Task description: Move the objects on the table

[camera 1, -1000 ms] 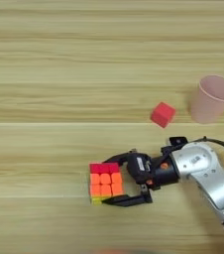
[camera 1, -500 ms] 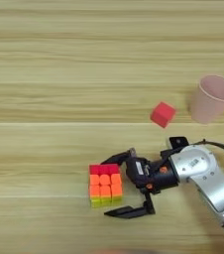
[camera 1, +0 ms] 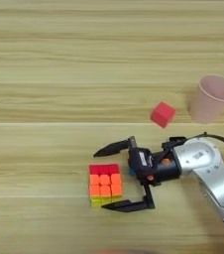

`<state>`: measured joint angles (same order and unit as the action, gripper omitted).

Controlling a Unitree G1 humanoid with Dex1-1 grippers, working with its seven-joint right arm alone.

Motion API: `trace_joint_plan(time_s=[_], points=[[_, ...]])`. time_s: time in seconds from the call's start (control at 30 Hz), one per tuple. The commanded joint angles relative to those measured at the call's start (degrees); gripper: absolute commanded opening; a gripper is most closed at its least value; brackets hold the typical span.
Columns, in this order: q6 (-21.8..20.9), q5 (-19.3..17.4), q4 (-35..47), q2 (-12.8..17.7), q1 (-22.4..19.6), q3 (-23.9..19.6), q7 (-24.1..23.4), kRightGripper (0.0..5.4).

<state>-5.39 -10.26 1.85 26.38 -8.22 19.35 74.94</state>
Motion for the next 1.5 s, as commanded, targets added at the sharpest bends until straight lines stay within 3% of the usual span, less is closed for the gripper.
trace_joint_plan(time_s=[0.03,0.23,0.47,0.67,1.07,1.23,1.5], points=[[2.4,-4.4,6.5,1.3,-3.5,-3.6,-1.8,5.38],[6.7,-10.0,10.3,2.3,-4.4,-8.4,-2.5,5.38],[10.2,-11.4,8.2,2.6,-5.1,-13.2,-6.4,5.38],[13.0,-8.4,3.1,2.5,-4.5,-16.3,-13.6,5.38],[8.5,-1.9,0.7,1.4,1.1,-20.4,-25.6,5.38],[5.0,1.9,-4.7,-0.4,-0.5,-20.3,-30.6,5.38],[4.0,4.4,-12.3,-2.1,-4.7,-21.3,-37.0,5.38]])
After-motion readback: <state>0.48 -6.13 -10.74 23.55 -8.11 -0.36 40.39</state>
